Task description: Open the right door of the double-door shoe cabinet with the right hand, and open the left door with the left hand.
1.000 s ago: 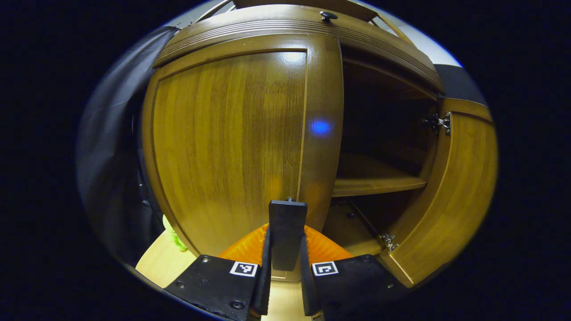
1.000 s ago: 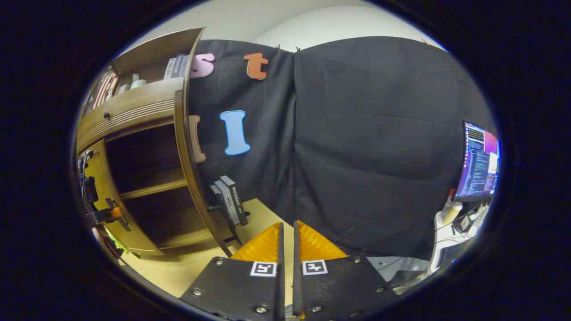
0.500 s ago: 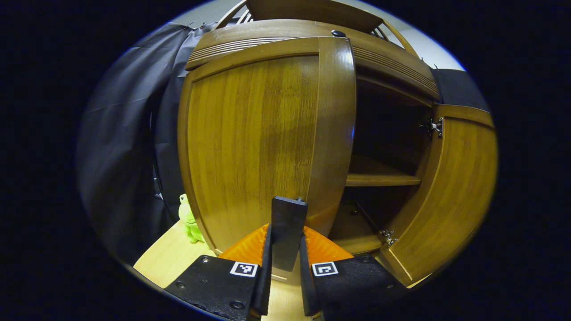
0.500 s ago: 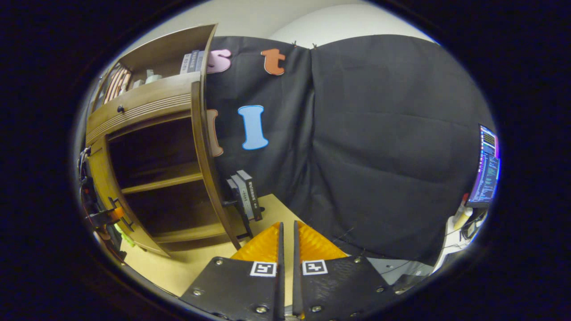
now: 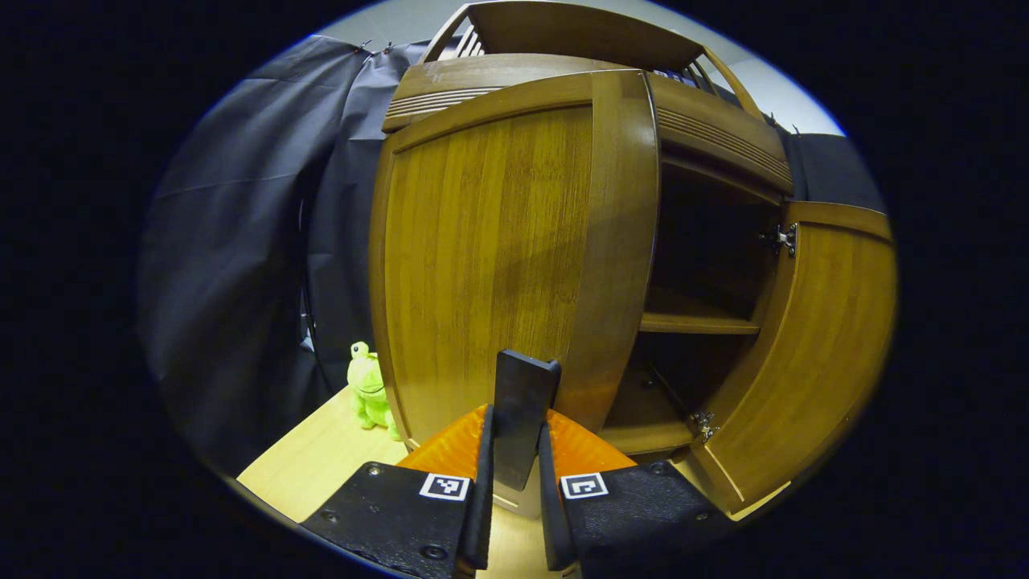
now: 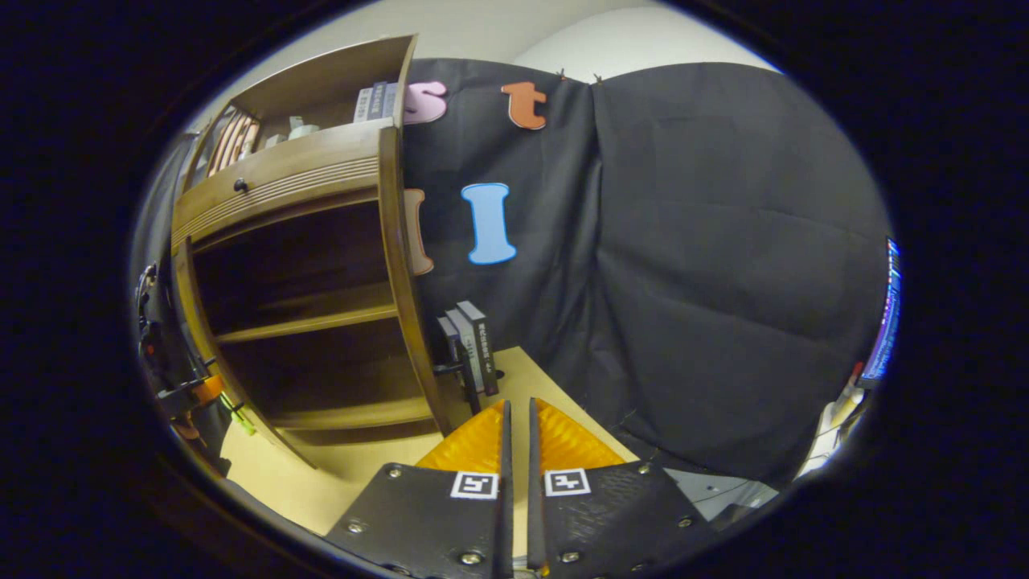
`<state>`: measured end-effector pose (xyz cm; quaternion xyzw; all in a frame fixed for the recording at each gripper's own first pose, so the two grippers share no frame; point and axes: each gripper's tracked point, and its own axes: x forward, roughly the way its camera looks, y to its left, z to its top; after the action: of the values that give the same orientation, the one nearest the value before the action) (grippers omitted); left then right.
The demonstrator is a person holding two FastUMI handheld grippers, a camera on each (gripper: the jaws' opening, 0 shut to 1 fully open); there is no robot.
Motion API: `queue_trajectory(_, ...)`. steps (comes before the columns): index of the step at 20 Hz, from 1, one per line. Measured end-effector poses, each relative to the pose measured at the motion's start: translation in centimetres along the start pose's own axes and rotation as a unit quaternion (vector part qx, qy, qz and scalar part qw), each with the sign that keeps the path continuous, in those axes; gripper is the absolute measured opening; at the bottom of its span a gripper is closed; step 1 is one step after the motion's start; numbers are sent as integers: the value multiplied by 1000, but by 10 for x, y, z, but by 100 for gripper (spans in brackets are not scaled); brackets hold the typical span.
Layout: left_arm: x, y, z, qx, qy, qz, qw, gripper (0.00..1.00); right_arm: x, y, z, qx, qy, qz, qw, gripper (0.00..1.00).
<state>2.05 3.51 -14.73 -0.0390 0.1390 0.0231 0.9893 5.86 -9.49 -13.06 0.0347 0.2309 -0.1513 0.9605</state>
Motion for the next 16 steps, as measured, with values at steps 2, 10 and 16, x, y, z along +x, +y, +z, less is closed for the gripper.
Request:
queue_trajectory(2, -5, 5, -1, -9, 0, 1, 1000, 27, 2, 11, -2, -5, 2, 14, 1000, 7)
queue_trajectory(10, -28, 28, -4, -6, -7, 18, 1000, 24, 6, 39, -14, -15, 20, 47, 999, 7)
queue_trajectory(16, -43, 47, -6, -10, -5, 37, 999, 17, 8, 54, -24, -17, 32, 67, 997, 7)
